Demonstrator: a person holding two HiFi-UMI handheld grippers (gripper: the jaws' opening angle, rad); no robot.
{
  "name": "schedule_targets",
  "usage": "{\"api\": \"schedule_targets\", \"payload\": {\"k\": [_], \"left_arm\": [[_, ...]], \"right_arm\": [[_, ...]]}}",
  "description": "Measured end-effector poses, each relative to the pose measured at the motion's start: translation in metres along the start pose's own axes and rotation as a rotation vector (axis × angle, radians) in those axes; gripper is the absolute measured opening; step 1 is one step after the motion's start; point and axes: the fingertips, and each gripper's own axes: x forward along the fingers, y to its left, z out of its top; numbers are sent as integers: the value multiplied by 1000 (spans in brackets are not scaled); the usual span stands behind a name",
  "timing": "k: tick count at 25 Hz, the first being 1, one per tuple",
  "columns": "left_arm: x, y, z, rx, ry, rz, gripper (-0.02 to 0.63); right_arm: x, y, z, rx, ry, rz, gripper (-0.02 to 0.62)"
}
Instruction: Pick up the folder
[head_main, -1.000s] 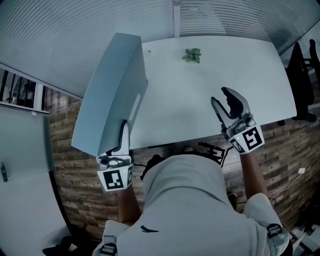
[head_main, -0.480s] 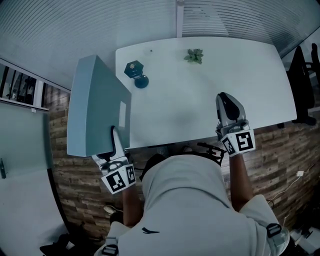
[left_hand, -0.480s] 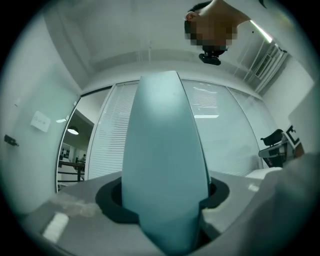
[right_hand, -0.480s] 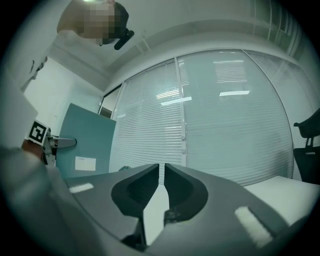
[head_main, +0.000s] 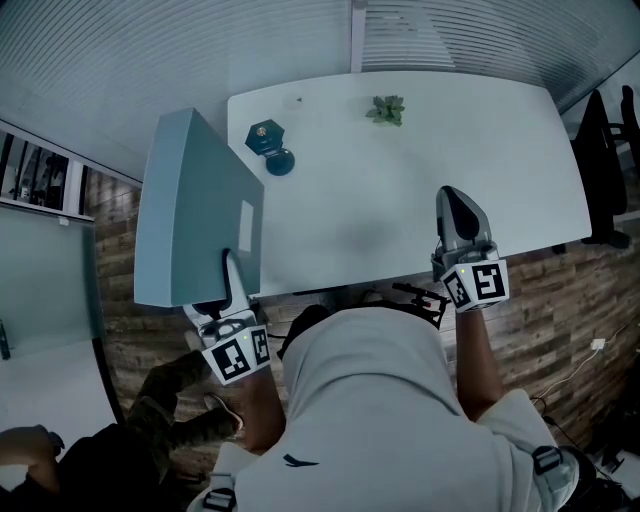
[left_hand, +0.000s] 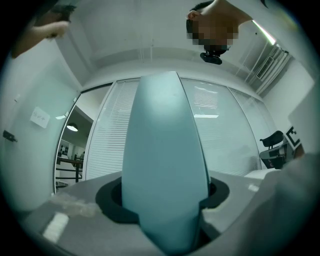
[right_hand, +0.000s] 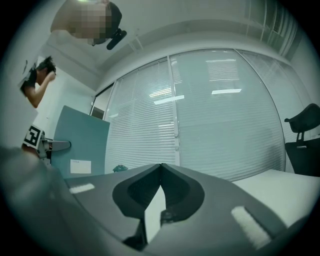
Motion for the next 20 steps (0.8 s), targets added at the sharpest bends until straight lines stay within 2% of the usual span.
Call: {"api": "schedule_targets", "payload": {"k": [6,20], "left_arm": [[3,-2,-2,-1,1,-8,305],[7,-7,-5,-10,25,-29,305]], "right_arm": [[0,-4,-4,-12,10,-24,-2],[6,-2,-8,-4,30,-5,-2]]}}
